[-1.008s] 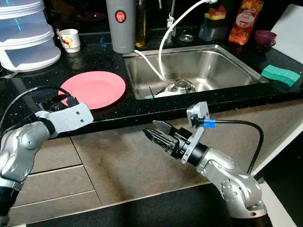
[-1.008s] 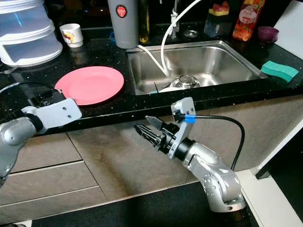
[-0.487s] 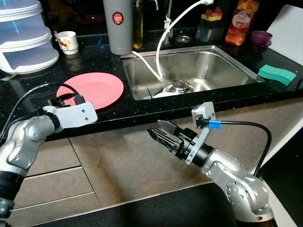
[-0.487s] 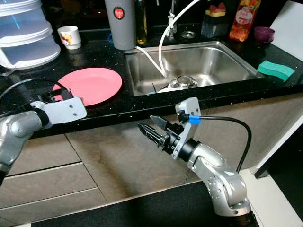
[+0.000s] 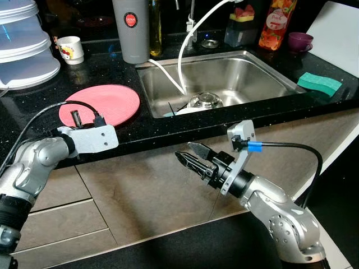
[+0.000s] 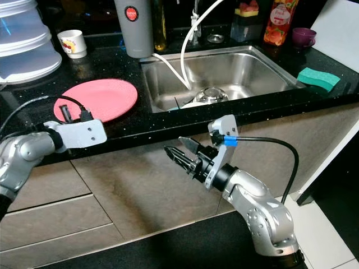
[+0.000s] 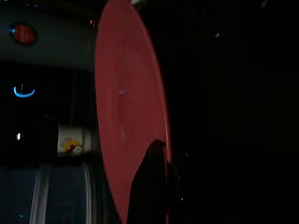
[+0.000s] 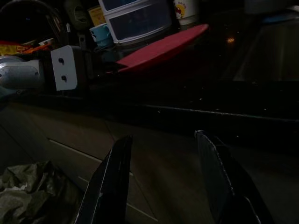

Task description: Kitchen organization

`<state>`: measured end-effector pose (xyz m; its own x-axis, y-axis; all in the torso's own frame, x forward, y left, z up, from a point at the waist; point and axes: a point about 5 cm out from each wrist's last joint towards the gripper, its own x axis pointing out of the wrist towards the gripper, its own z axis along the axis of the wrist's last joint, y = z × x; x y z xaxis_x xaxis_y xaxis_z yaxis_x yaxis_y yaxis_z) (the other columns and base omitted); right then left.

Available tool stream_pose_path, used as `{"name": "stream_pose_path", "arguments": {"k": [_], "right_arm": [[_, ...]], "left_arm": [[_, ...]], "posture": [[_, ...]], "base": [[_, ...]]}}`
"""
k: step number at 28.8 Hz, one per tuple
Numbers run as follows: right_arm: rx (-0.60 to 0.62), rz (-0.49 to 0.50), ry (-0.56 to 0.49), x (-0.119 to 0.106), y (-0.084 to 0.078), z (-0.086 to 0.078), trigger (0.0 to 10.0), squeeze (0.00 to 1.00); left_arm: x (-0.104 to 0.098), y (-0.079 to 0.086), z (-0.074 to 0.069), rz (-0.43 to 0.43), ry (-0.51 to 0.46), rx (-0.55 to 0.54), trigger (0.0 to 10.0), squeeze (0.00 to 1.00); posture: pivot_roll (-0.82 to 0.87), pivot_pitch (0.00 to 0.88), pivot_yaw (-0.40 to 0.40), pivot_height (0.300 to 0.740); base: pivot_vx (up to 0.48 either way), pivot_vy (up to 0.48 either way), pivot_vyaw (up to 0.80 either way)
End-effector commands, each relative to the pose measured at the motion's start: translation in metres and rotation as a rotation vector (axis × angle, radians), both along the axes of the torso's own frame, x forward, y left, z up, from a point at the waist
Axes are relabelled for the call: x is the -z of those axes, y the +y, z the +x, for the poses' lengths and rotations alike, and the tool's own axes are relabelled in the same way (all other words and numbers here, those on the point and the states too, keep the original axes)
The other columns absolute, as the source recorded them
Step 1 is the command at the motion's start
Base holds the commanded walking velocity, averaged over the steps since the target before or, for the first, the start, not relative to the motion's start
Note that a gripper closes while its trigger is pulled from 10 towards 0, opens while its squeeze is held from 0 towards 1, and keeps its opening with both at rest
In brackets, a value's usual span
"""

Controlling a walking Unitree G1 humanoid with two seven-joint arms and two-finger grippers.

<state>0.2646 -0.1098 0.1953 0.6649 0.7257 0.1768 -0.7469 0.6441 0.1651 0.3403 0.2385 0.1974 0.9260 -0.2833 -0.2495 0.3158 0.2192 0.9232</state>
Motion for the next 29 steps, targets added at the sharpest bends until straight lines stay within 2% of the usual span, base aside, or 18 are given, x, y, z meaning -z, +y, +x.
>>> {"name": "stream_pose_path", "arguments": {"k": [1, 7, 10, 11, 12, 15, 17, 18, 19, 20, 22, 23, 24, 25, 26, 27, 28, 29], "right_arm": [[0.001, 0.002, -0.001, -0.001, 0.001, 0.000, 10.0, 0.00], [0.005, 0.010, -0.001, -0.001, 0.003, 0.002, 10.0, 0.00], [0.009, 0.022, -0.002, 0.000, 0.003, 0.003, 10.0, 0.00], [0.013, 0.023, -0.003, 0.000, 0.003, 0.004, 10.0, 0.00], [0.013, 0.023, -0.003, 0.000, 0.003, 0.004, 10.0, 0.00], [0.033, 0.029, 0.004, 0.000, 0.002, 0.007, 10.0, 0.00], [0.042, 0.033, 0.013, 0.001, 0.002, 0.008, 10.0, 0.00], [0.048, 0.032, 0.016, 0.002, 0.002, 0.010, 10.0, 0.00], [0.048, 0.032, 0.016, 0.002, 0.002, 0.010, 10.0, 0.00], [0.049, 0.032, 0.021, 0.002, 0.002, 0.011, 10.0, 0.00], [0.049, 0.032, 0.021, 0.002, 0.002, 0.011, 10.0, 0.00], [0.050, 0.033, 0.023, 0.002, 0.002, 0.012, 10.0, 0.00], [0.052, 0.035, 0.026, 0.003, 0.002, 0.013, 10.0, 0.00], [0.054, 0.038, 0.027, 0.003, 0.003, 0.014, 10.0, 0.00], [0.054, 0.038, 0.027, 0.003, 0.003, 0.014, 10.0, 0.00], [0.055, 0.039, 0.027, 0.003, 0.003, 0.014, 10.0, 0.00], [0.057, 0.038, 0.025, 0.003, 0.003, 0.014, 10.0, 0.00], [0.057, 0.038, 0.025, 0.003, 0.003, 0.014, 10.0, 0.00]], "left_arm": [[0.005, 0.005, 0.002, 0.015, 0.008, -0.038, 0.0, 0.00], [-0.010, 0.012, 0.007, -0.008, -0.088, -0.092, 0.0, 0.00], [-0.041, 0.010, 0.007, -0.134, -0.231, -0.105, 0.0, 0.00], [-0.057, 0.007, 0.006, -0.213, -0.294, -0.099, 0.0, 0.00], [-0.057, 0.007, 0.006, -0.213, -0.294, -0.099, 0.0, 0.00], [-0.102, -0.004, -0.002, -0.479, -0.449, -0.037, 0.0, 0.00], [-0.119, -0.013, -0.007, -0.612, -0.498, 0.020, 0.0, 0.00], [-0.129, -0.023, -0.011, -0.772, -0.508, 0.085, 0.0, 0.00], [-0.129, -0.023, -0.011, -0.772, -0.508, 0.085, 0.0, 0.00], [-0.132, -0.027, -0.013, -0.840, -0.499, 0.115, 0.0, 0.00], [-0.132, -0.027, -0.013, -0.840, -0.499, 0.115, 0.0, 0.00], [-0.131, -0.030, -0.013, -0.891, -0.487, 0.136, 0.0, 0.00], [-0.129, -0.035, -0.012, -0.988, -0.460, 0.159, 0.0, 0.00], [-0.125, -0.042, -0.012, -1.132, -0.415, 0.186, 0.0, 0.00], [-0.125, -0.042, -0.012, -1.132, -0.415, 0.186, 0.0, 0.00], [-0.124, -0.044, -0.012, -1.178, -0.400, 0.192, 0.0, 0.00], [-0.121, -0.047, -0.012, -1.220, -0.380, 0.199, 7.6, 0.00], [-0.121, -0.047, -0.012, -1.220, -0.380, 0.199, 7.6, 0.00]], "posture": [[0.01, 0.005, 0.035, 0.740], [0.01, 0.000, 0.039, 0.740], [0.02, 0.000, 0.042, 0.740], [0.02, 0.000, 0.041, 0.740], [0.02, 0.000, 0.041, 0.740], [0.03, 0.000, 0.040, 0.740], [0.04, 0.000, 0.041, 0.740], [0.04, 0.000, 0.041, 0.740], [0.04, 0.000, 0.041, 0.740], [0.04, 0.000, 0.042, 0.740], [0.04, 0.000, 0.042, 0.740], [0.04, 0.000, 0.043, 0.740], [0.04, 0.000, 0.046, 0.740], [0.04, 0.000, 0.047, 0.740], [0.04, 0.000, 0.047, 0.740], [0.04, 0.000, 0.049, 0.740], [0.04, 0.000, 0.050, 0.740], [0.04, 0.000, 0.050, 0.740]], "base": [[0.000, 0.000, 0.00], [0.000, 0.000, 0.00], [0.000, 0.000, 0.00], [0.000, 0.000, 0.00], [0.000, 0.000, 0.00], [0.000, 0.000, 0.00], [0.000, 0.000, 0.00], [0.000, 0.000, -0.56], [0.000, 0.000, -0.56], [0.000, 0.000, -0.80], [0.000, 0.000, -0.80], [0.000, 0.000, -0.80], [0.000, 0.000, -0.80], [0.000, 0.000, -0.80], [0.000, 0.000, -0.80], [0.000, 0.000, -0.80], [0.000, 0.000, -0.80], [0.000, 0.000, -0.80]]}}
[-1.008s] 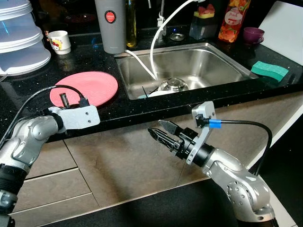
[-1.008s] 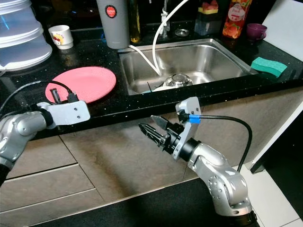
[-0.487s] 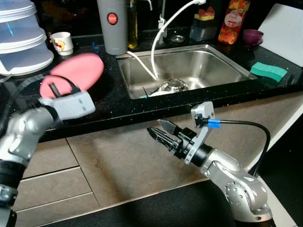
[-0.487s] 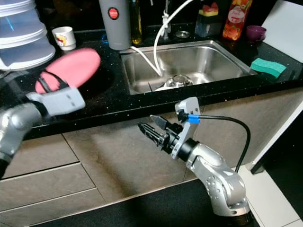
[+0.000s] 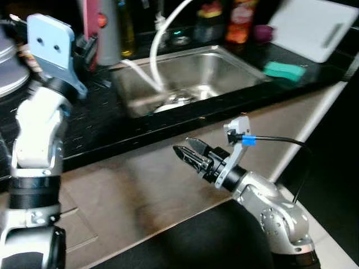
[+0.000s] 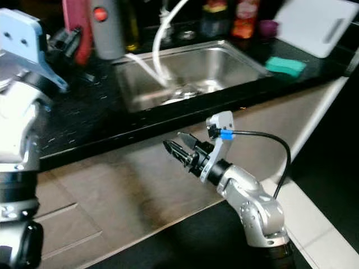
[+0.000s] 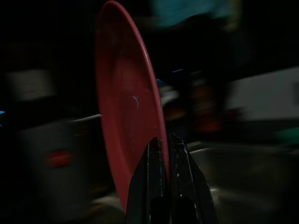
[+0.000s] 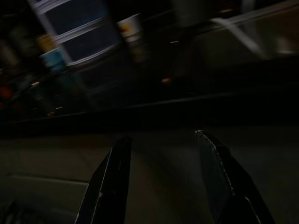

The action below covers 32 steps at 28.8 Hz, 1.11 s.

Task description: Kitchen organization

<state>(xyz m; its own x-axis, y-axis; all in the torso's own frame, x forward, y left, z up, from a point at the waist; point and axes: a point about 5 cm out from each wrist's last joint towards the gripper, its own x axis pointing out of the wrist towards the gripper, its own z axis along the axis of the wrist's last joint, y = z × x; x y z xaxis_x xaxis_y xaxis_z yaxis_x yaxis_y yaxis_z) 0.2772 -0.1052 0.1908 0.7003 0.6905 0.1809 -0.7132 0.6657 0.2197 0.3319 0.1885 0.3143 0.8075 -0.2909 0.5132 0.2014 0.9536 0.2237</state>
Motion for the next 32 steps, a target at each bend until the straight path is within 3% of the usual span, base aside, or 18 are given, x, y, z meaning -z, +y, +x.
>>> {"name": "stream_pose_path", "arguments": {"k": [1, 6, 9, 17, 24, 30, 31, 32], "right_arm": [[0.021, -0.005, -0.014, -0.002, -0.002, 0.002, 10.0, 0.00], [0.026, -0.002, -0.015, -0.002, -0.001, 0.003, 10.0, 0.00], [0.036, 0.002, -0.018, -0.002, -0.002, 0.003, 10.0, 0.00], [0.089, 0.031, -0.030, -0.005, -0.008, 0.003, 10.0, 0.00], [0.111, 0.027, -0.038, -0.008, -0.011, 0.000, 10.0, 0.00], [0.120, 0.018, -0.042, -0.010, -0.015, -0.005, 10.0, 0.00], [0.129, 0.007, -0.041, -0.011, -0.018, -0.009, 10.0, 0.00], [0.129, 0.007, -0.041, -0.011, -0.018, -0.009, 10.0, 0.00]], "left_arm": [[-0.002, -0.001, -0.005, -0.058, 0.004, 0.019, 10.0, 0.00], [0.002, 0.000, -0.006, -0.095, 0.047, 0.038, 10.0, 0.00], [0.005, 0.004, -0.006, -0.057, 0.071, 0.039, 10.0, 0.00], [0.007, 0.036, -0.001, 0.011, 0.129, -0.012, 10.0, 0.00], [0.020, 0.049, 0.014, 0.024, 0.200, 0.007, 10.0, 0.00], [0.025, 0.046, 0.024, 0.012, 0.231, 0.076, 10.0, 0.00], [0.029, 0.037, 0.032, 0.015, 0.253, 0.148, 10.0, 0.00], [0.029, 0.037, 0.032, 0.015, 0.253, 0.148, 10.0, 0.00]], "posture": [[0.04, 0.000, 0.051, 0.740], [0.04, 0.000, 0.053, 0.740], [0.03, 0.000, 0.057, 0.740], [0.03, 0.000, 0.058, 0.740], [0.01, 0.000, 0.056, 0.740], [-0.02, 0.008, 0.054, 0.740], [-0.04, 0.025, 0.054, 0.740], [-0.04, 0.025, 0.054, 0.740]], "base": [[0.000, 0.000, -0.80], [0.000, 0.000, -0.80], [0.000, 0.000, -0.80], [0.000, 0.000, 0.00], [0.000, 0.000, 0.00], [0.000, 0.000, 0.00], [0.000, 0.000, 0.00], [0.000, 0.000, 0.00]]}}
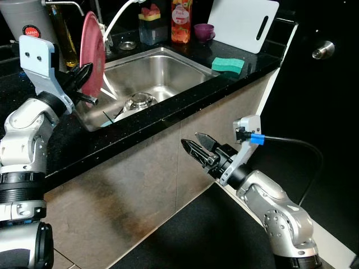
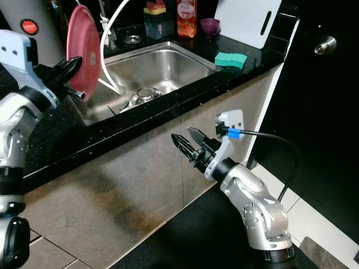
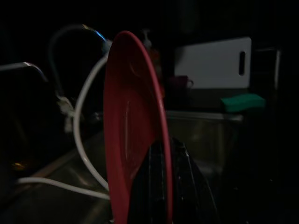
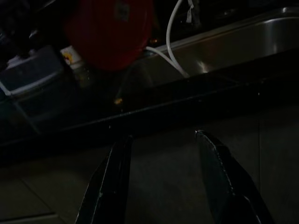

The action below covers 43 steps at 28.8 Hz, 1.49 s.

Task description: Kitchen organization

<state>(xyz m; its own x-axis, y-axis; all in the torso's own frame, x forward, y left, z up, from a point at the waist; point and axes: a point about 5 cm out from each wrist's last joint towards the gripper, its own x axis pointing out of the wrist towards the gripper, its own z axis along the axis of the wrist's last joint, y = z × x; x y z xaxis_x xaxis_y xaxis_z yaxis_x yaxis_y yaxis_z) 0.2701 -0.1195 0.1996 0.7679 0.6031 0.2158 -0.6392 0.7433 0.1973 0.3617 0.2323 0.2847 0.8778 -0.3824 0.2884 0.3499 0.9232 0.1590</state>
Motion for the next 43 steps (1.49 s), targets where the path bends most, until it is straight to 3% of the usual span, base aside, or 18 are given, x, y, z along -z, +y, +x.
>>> {"name": "stream_pose_path", "arguments": {"k": [1, 3, 9, 17, 18, 23, 31, 33, 36, 38, 39, 40, 42, 43], "right_arm": [[0.014, -0.004, 0.001, -0.003, -0.004, -0.004, 10.0, 0.00], [0.021, -0.016, 0.007, -0.004, -0.007, -0.009, 10.0, 0.00], [0.029, -0.025, 0.015, -0.007, -0.011, -0.019, 10.0, 0.00], [0.039, -0.031, 0.039, -0.011, -0.015, -0.032, 10.0, 0.00], [0.039, -0.031, 0.041, -0.011, -0.014, -0.033, 10.0, 0.00], [0.041, -0.032, 0.045, -0.012, -0.014, -0.034, 10.0, 0.00], [0.045, -0.029, 0.040, -0.009, -0.011, -0.026, 10.0, 0.00], [0.051, -0.028, 0.041, -0.007, -0.010, -0.021, 10.0, 0.00], [0.053, -0.026, 0.041, -0.006, -0.011, -0.021, 10.0, 0.00], [0.061, -0.006, 0.050, -0.004, -0.012, -0.016, 10.0, 0.00], [0.073, 0.026, 0.058, -0.001, -0.014, -0.010, 10.0, 0.00], [0.073, 0.026, 0.058, -0.001, -0.014, -0.010, 10.0, 0.00], [0.085, 0.052, 0.061, 0.001, -0.016, -0.005, 10.0, 0.00], [0.085, 0.052, 0.061, 0.001, -0.016, -0.005, 10.0, 0.00]], "left_arm": [[0.002, -0.010, 0.005, 0.001, 0.002, 0.068, 10.0, 0.00], [0.012, -0.020, 0.013, 0.013, 0.042, 0.121, 10.0, 0.00], [0.018, -0.026, 0.020, 0.028, 0.066, 0.144, 10.0, 0.00], [0.019, -0.015, 0.035, 0.024, 0.084, 0.034, 10.0, 0.00], [0.019, -0.014, 0.036, 0.010, 0.085, 0.026, 10.0, 1.00], [0.018, -0.014, 0.038, -0.010, 0.084, 0.024, 10.0, 1.00], [-0.002, -0.022, 0.035, -0.057, -0.020, 0.081, 10.0, 1.00], [-0.015, -0.026, 0.030, -0.088, -0.095, 0.113, 10.0, 1.00], [-0.018, -0.029, 0.028, -0.091, -0.115, 0.130, 10.0, 1.00], [-0.024, -0.042, 0.013, -0.108, -0.164, 0.239, 10.0, 1.00], [-0.020, -0.057, -0.009, -0.135, -0.175, 0.355, 10.0, 0.00], [-0.020, -0.057, -0.009, -0.135, -0.175, 0.355, 10.0, 0.00], [-0.003, -0.070, -0.034, -0.183, -0.130, 0.476, 10.0, 0.00], [-0.003, -0.070, -0.034, -0.183, -0.130, 0.476, 10.0, 0.00]], "posture": [[-0.04, 0.030, 0.055, 0.740], [-0.06, 0.058, 0.053, 0.740], [-0.09, 0.096, 0.052, 0.740], [-0.12, 0.148, 0.061, 0.740], [-0.12, 0.149, 0.062, 0.740], [-0.12, 0.145, 0.065, 0.740], [-0.09, 0.087, 0.070, 0.740], [-0.07, 0.053, 0.070, 0.740], [-0.07, 0.053, 0.070, 0.740], [-0.05, 0.010, 0.067, 0.740], [-0.03, 0.000, 0.065, 0.740], [-0.03, 0.000, 0.065, 0.740], [-0.03, 0.000, 0.071, 0.740], [-0.03, 0.000, 0.071, 0.740]], "base": [[0.000, 0.000, 0.00], [0.000, 0.000, 0.00], [0.000, 0.000, 0.00], [0.000, 0.000, 0.00], [0.000, 0.000, 0.00], [0.000, 0.000, 0.00], [0.000, 0.000, 0.00], [0.000, 0.000, 0.00], [0.000, 0.000, 0.00], [0.000, 0.000, 0.00], [0.000, 0.000, 0.00], [0.000, 0.000, 0.00], [0.000, 0.000, 0.00], [0.000, 0.000, 0.00]]}}
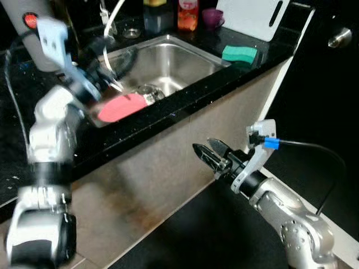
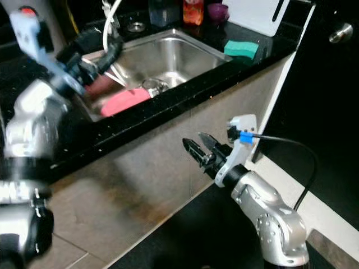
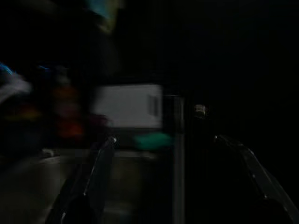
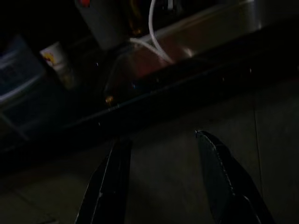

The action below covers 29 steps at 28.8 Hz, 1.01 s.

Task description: Kitchen organization

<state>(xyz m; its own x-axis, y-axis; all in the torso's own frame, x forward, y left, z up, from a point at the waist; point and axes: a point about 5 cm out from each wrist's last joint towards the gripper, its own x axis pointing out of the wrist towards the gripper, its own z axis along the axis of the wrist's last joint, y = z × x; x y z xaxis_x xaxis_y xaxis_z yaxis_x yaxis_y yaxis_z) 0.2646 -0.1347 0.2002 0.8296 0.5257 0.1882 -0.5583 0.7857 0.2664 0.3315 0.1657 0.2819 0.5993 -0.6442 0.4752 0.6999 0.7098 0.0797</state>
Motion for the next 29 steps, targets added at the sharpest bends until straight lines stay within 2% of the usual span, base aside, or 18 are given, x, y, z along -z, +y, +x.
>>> {"name": "stream_pose_path", "arguments": {"k": [1, 2, 3, 4, 7, 10, 13, 15, 19, 22, 23, 25, 27, 28, 29], "right_arm": [[0.001, 0.015, -0.004, 0.002, -0.001, 0.002, 10.0, 0.00], [0.004, 0.022, -0.006, 0.002, -0.001, 0.003, 10.0, 0.00], [0.004, 0.022, -0.006, 0.002, -0.001, 0.003, 10.0, 0.00], [0.011, 0.031, -0.006, 0.003, -0.002, 0.006, 10.0, 0.00], [0.069, 0.054, -0.011, 0.003, -0.010, 0.017, 10.0, 0.00], [0.150, 0.044, -0.017, 0.004, -0.022, 0.026, 10.0, 0.00], [0.201, 0.036, -0.015, 0.006, -0.031, 0.032, 10.0, 0.00], [0.242, 0.029, -0.012, 0.008, -0.038, 0.036, 10.0, 0.00], [0.291, 0.013, -0.009, 0.012, -0.050, 0.040, 10.0, 0.00], [0.298, 0.011, -0.003, 0.014, -0.052, 0.041, 10.0, 0.00], [0.298, 0.011, -0.003, 0.014, -0.052, 0.041, 10.0, 0.00], [0.305, 0.006, 0.001, 0.017, -0.055, 0.041, 10.0, 0.00], [0.322, -0.003, 0.007, 0.020, -0.057, 0.042, 10.0, 0.00], [0.376, -0.029, 0.032, 0.029, -0.066, 0.043, 10.0, 0.00], [0.376, -0.029, 0.032, 0.029, -0.066, 0.043, 10.0, 0.00]], "left_arm": [[0.000, -0.007, -0.012, -0.006, 0.005, 0.070, 10.0, 0.00], [0.006, -0.010, -0.018, -0.018, 0.024, 0.093, 10.0, 0.00], [0.006, -0.010, -0.018, -0.018, 0.024, 0.093, 10.0, 0.00], [0.012, -0.011, -0.023, -0.055, 0.053, 0.104, 10.0, 0.00], [0.026, -0.012, -0.030, -0.208, 0.142, 0.049, 10.0, 0.00], [0.036, -0.007, -0.034, -0.286, 0.211, -0.024, 10.0, 0.00], [0.050, -0.007, -0.039, -0.287, 0.279, -0.056, 10.0, 0.00], [0.063, -0.012, -0.047, -0.264, 0.343, -0.035, 10.0, 0.00], [0.089, -0.031, -0.073, -0.170, 0.462, 0.165, 10.0, 0.00], [0.098, -0.035, -0.089, -0.158, 0.516, 0.282, 10.0, 0.00], [0.098, -0.035, -0.089, -0.158, 0.516, 0.282, 10.0, 0.00], [0.103, -0.037, -0.100, -0.129, 0.543, 0.351, 10.0, 0.00], [0.110, -0.035, -0.103, -0.103, 0.572, 0.345, 10.0, 0.00], [0.129, -0.026, -0.101, -0.068, 0.636, 0.272, 10.0, 0.00], [0.129, -0.026, -0.101, -0.068, 0.636, 0.272, 10.0, 0.00]], "posture": [[-0.03, 0.000, 0.071, 0.740], [-0.02, 0.000, 0.072, 0.740], [-0.02, 0.000, 0.072, 0.740], [-0.01, 0.000, 0.069, 0.740], [0.02, 0.000, 0.069, 0.740], [0.02, 0.000, 0.072, 0.740], [0.03, 0.000, 0.074, 0.740], [0.03, 0.000, 0.076, 0.740], [0.04, 0.000, 0.080, 0.740], [0.04, 0.000, 0.084, 0.740], [0.04, 0.000, 0.084, 0.740], [0.05, 0.000, 0.084, 0.740], [0.05, 0.000, 0.083, 0.740], [0.04, 0.000, 0.084, 0.740], [0.04, 0.000, 0.084, 0.740]], "base": [[0.000, 0.000, 0.00], [0.000, 0.000, 0.00], [0.000, 0.000, 0.00], [0.000, 0.000, 0.00], [0.000, 0.000, 0.00], [0.000, 0.000, 0.00], [0.000, 0.000, 0.00], [0.000, 0.000, 0.00], [0.000, 0.000, 0.00], [0.000, 0.000, 0.00], [0.000, 0.000, 0.00], [0.000, 0.000, 0.00], [0.000, 0.000, 0.00], [0.000, 0.000, 0.00], [0.000, 0.000, 0.00]]}}
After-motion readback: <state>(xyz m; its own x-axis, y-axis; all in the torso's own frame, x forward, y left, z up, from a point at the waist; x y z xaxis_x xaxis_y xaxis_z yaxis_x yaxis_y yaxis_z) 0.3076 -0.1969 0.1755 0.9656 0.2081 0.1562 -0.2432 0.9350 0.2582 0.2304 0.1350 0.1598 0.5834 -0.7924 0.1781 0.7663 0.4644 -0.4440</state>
